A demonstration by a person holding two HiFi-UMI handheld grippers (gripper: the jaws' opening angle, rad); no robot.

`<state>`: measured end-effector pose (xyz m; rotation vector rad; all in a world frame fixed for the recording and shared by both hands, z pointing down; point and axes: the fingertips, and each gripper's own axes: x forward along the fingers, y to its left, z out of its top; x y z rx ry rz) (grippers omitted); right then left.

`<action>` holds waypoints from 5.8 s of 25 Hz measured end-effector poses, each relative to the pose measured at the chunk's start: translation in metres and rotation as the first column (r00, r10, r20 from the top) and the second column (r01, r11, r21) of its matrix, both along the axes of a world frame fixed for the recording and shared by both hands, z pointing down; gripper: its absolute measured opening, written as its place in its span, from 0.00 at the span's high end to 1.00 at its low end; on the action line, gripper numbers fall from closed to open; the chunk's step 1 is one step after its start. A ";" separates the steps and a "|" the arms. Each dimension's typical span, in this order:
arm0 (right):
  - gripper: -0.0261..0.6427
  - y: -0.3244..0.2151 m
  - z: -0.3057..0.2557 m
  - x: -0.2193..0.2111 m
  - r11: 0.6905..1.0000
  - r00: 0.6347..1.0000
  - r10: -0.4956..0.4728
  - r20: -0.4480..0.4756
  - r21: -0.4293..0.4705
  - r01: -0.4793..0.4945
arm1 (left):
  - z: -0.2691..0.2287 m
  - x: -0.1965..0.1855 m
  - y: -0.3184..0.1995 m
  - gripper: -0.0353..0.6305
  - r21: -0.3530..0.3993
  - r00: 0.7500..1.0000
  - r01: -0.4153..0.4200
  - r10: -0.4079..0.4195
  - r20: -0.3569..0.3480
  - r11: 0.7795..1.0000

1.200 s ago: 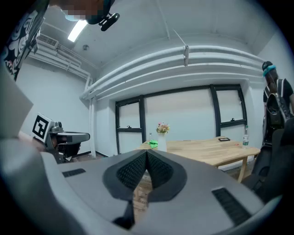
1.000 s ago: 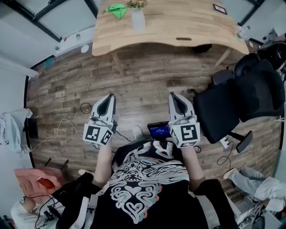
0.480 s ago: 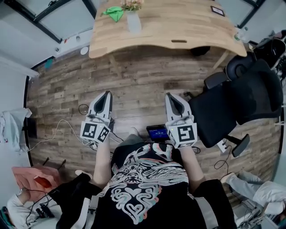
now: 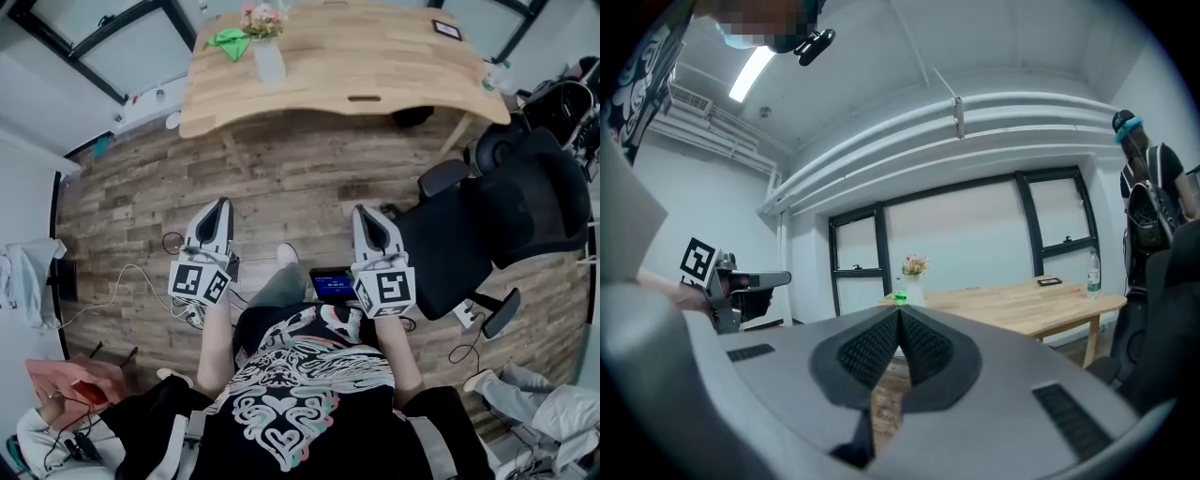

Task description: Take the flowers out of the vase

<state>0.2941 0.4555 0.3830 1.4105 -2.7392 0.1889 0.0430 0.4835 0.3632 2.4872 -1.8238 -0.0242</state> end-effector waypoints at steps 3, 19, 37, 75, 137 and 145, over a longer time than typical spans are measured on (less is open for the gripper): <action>0.96 -0.009 0.000 0.001 1.000 1.000 0.002 -0.005 0.005 -0.002 | -0.002 0.004 -0.015 0.95 0.005 1.000 -0.012 0.013 -0.004 1.000; 0.96 -0.141 -0.002 -0.045 1.000 0.998 0.002 -0.056 0.025 0.000 | 0.003 -0.031 -0.154 0.95 0.021 0.998 -0.044 0.045 -0.043 0.999; 0.96 -0.356 0.012 -0.143 0.997 0.991 0.058 -0.123 -0.042 -0.064 | 0.021 -0.123 -0.375 0.95 -0.027 0.994 -0.106 0.105 -0.023 0.994; 0.96 -0.507 0.025 -0.192 0.965 0.958 -0.255 -0.131 -0.096 0.244 | 0.084 -0.097 -0.488 0.95 -0.180 0.961 -0.259 0.272 0.051 0.949; 0.54 -0.545 -0.022 -0.291 0.933 0.922 -0.359 -0.147 -0.076 0.352 | 0.101 -0.060 -0.570 0.33 -0.103 0.816 -0.576 0.579 -0.002 0.811; 0.54 -0.553 0.002 -0.302 0.925 0.906 -0.372 -0.203 -0.162 0.344 | 0.097 -0.060 -0.570 0.33 -0.094 0.810 -0.583 0.586 0.011 0.807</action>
